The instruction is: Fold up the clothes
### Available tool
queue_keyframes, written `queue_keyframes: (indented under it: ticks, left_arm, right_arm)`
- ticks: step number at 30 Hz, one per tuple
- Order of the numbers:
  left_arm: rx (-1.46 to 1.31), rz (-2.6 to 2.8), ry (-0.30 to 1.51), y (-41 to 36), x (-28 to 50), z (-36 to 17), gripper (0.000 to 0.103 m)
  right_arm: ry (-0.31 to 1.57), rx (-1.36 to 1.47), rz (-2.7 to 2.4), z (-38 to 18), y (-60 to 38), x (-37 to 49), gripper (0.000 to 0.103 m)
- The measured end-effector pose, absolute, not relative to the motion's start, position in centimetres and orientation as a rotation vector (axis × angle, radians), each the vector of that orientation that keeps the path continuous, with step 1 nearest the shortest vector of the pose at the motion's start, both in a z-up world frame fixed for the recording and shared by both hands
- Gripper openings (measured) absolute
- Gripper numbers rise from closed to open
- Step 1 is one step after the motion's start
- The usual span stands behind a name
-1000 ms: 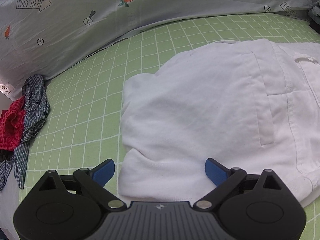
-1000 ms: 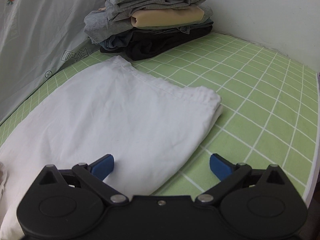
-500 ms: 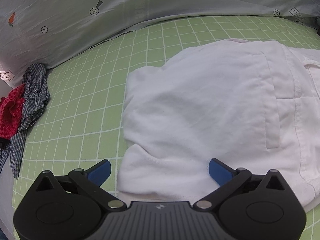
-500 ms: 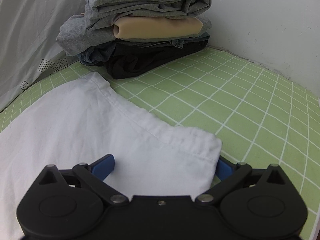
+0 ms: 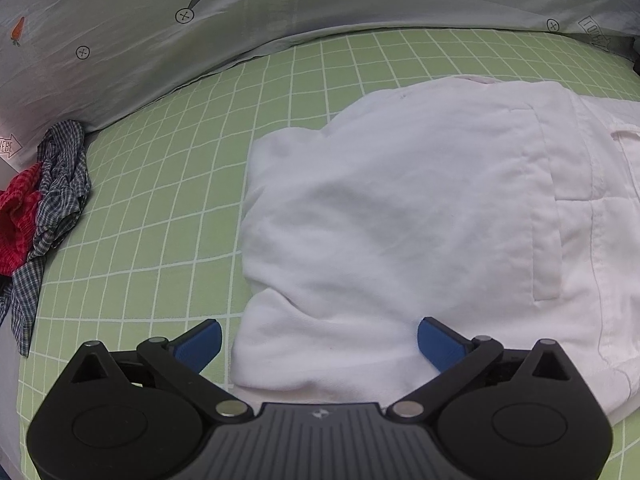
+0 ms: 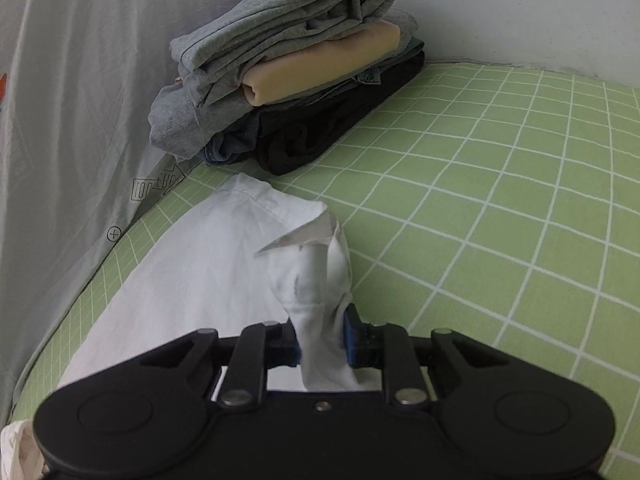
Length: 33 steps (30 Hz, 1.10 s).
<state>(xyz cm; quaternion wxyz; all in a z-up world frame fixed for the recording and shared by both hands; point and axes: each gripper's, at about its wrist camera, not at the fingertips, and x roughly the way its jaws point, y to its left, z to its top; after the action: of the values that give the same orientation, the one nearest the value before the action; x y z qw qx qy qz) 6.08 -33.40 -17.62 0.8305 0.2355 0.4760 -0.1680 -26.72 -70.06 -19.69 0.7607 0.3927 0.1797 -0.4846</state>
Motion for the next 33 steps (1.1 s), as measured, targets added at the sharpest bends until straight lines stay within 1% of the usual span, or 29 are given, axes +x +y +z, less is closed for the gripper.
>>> queue_keyframes:
  ticks: [5,14,21,24,28,30,32,33]
  left_arm:
    - [0.483,-0.362,1.017,-33.2,6.2,-17.7,0.103]
    - [0.475,-0.393,1.030,-32.7,6.4,-17.6,0.103]
    - [0.419,-0.415,1.047,-31.3,6.2,-17.6,0.103]
    - [0.400,-0.422,1.055,-31.0,6.2,-17.6,0.103]
    - [0.382,-0.425,1.062,-30.8,6.3,-17.7,0.103]
    - [0.372,-0.426,1.066,-30.7,6.4,-17.7,0.103]
    - [0.355,-0.428,1.078,-30.4,6.5,-17.5,0.103]
    - [0.346,-0.428,1.084,-30.3,6.5,-17.4,0.103]
  right_arm:
    - [0.336,0.859,-0.927,-17.5,-68.7,-25.6,0.018]
    - [0.251,0.973,-0.558,-14.7,-63.8,-19.0,0.018]
    - [0.232,1.077,-0.293,-13.7,-59.6,-15.0,0.018]
    - [0.242,1.077,-0.157,-13.0,-57.0,-13.2,0.018]
    - [0.331,1.019,0.030,-12.6,-53.0,-10.7,0.018]
    - [0.432,0.992,0.066,-13.5,-51.1,-9.5,0.018]
    - [0.587,0.936,-0.011,-15.0,-49.9,-8.4,0.024]
    - [0.633,0.931,-0.036,-15.6,-50.0,-8.2,0.024]
